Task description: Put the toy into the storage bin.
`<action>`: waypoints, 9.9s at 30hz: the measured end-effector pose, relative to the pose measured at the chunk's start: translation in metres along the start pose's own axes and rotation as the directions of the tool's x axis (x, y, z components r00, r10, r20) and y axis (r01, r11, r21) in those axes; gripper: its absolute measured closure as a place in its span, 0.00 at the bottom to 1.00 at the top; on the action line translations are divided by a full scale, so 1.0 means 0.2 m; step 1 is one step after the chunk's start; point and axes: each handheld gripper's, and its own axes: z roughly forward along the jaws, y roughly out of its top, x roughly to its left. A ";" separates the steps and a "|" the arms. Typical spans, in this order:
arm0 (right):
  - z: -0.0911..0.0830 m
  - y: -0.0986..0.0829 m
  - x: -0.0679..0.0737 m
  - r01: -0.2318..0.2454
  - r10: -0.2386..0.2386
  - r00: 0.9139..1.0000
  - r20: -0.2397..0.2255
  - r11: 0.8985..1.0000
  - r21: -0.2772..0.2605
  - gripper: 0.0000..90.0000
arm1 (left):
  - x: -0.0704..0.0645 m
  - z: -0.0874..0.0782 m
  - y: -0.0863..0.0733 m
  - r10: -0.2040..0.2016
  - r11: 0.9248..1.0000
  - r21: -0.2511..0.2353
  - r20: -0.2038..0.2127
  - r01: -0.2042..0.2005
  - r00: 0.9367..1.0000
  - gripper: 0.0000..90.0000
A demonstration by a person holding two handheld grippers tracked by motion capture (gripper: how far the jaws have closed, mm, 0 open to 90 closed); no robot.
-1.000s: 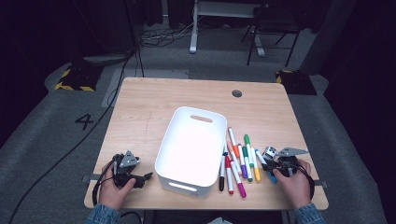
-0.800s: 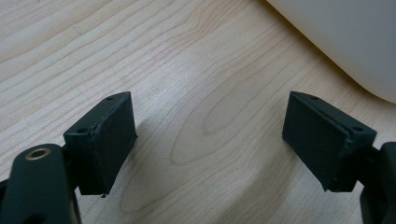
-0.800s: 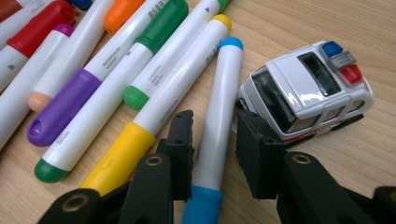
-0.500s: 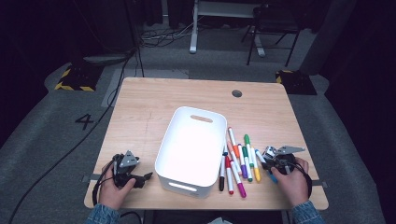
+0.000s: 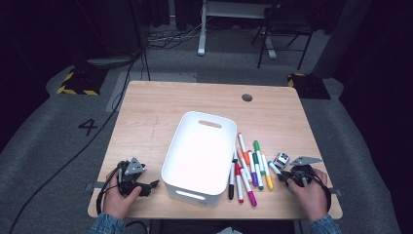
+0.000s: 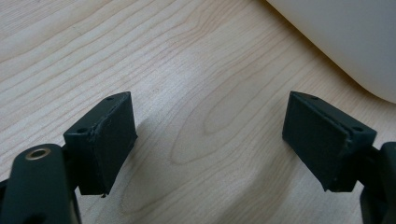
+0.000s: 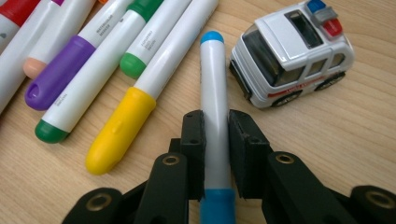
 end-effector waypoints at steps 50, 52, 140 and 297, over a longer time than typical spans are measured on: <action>-0.44 0.65 0.21 0.190 -0.251 0.924 -0.290 0.957 -0.220 0.85 | -0.02 0.00 0.00 -0.037 0.999 0.003 -0.027 0.037 0.999 0.17; -0.44 0.69 0.24 0.205 -0.267 0.916 -0.298 0.953 -0.225 0.85 | -0.02 0.00 -0.01 -0.034 0.999 0.003 -0.030 0.034 0.999 0.17; 0.07 0.93 0.90 0.529 -0.508 0.745 -0.433 0.845 -0.080 0.85 | -0.02 -0.01 -0.02 -0.023 1.000 0.004 -0.016 0.023 1.000 0.17; -0.36 0.89 0.53 0.326 -0.374 0.876 -0.305 0.924 -0.199 0.85 | -0.03 -0.02 -0.02 -0.019 1.000 0.003 -0.024 0.019 1.000 0.17</action>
